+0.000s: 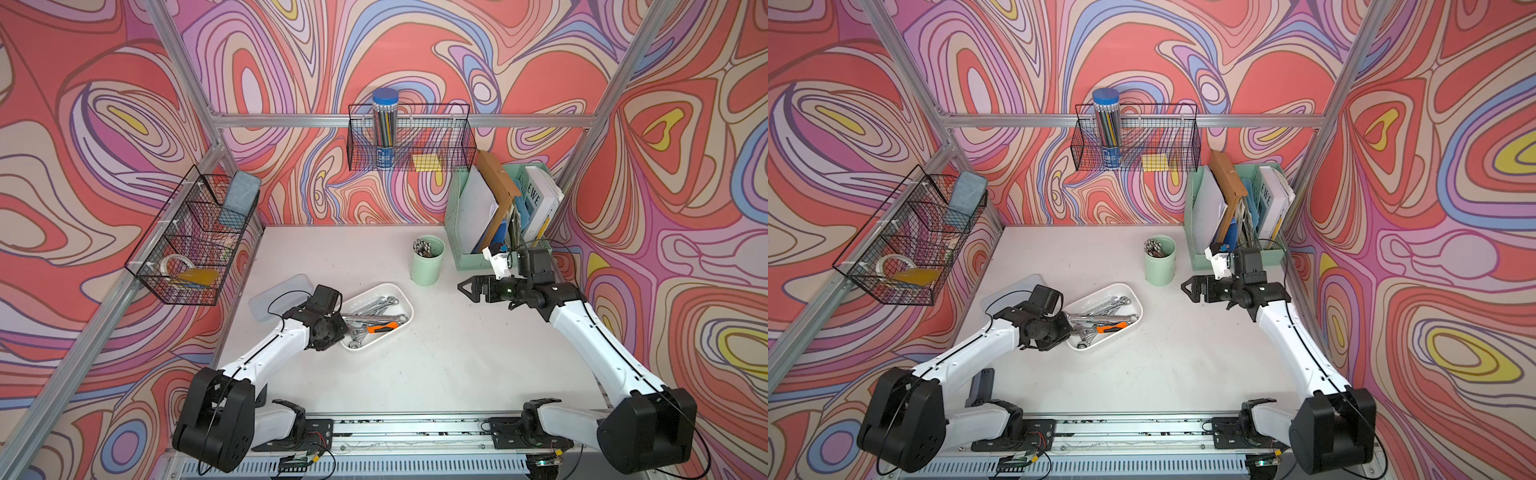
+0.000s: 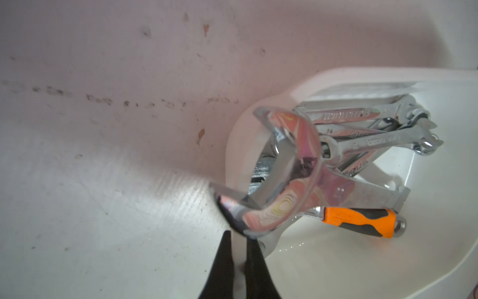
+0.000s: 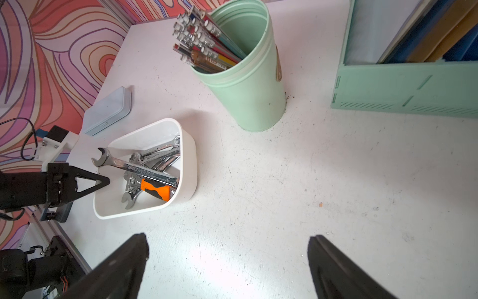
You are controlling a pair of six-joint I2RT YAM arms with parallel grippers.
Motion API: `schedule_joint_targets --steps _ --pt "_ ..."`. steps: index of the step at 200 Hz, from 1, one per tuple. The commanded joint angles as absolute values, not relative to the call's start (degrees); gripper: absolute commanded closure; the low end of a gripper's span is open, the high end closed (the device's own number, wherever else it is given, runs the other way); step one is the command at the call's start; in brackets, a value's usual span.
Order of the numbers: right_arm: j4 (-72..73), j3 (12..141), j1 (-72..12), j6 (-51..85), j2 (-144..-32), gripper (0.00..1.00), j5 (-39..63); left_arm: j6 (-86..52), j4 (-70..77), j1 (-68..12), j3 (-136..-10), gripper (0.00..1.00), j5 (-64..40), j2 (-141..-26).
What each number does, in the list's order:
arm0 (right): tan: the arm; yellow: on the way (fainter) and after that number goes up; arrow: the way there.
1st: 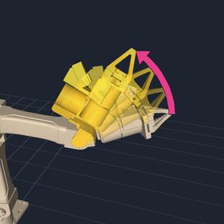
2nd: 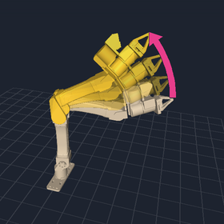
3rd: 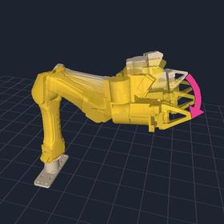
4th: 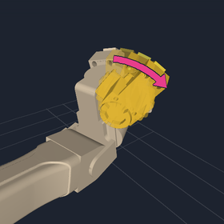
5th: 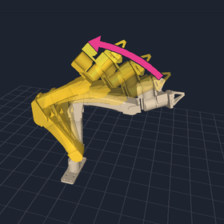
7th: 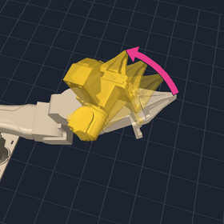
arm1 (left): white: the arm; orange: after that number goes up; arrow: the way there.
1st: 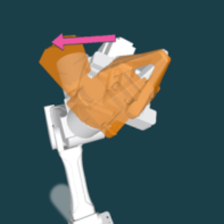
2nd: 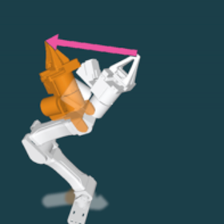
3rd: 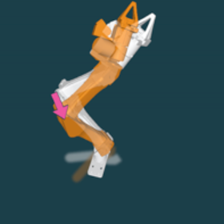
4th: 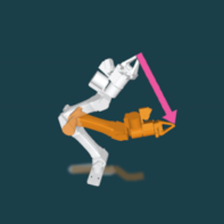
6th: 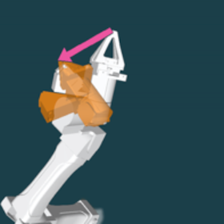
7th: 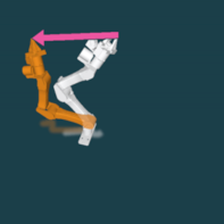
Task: Take out the wrench from the storage box
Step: Move the storage box to the center of the board.
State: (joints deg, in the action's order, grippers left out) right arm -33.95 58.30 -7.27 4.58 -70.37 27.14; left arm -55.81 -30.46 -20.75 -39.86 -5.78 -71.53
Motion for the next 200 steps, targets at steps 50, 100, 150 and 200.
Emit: schedule_joint_targets --steps 50,100,150,200 --pt "-32.0 58.1 -7.8 6.0 -69.3 0.02 26.7 -79.3 -30.0 -38.7 -41.5 1.00 4.1 -71.0" --pt "-30.4 56.7 -7.8 6.4 -69.2 0.02 27.7 -84.8 -30.9 -46.7 -45.1 0.96 8.1 -75.4" --pt "-30.1 55.8 -7.8 7.9 -69.0 0.02 29.1 -84.3 -33.0 -47.3 -46.4 0.75 9.6 -75.2" --pt "-31.6 55.7 -8.9 8.7 -69.0 0.02 29.0 -79.9 -40.1 -47.4 -49.1 0.57 10.2 -72.1"
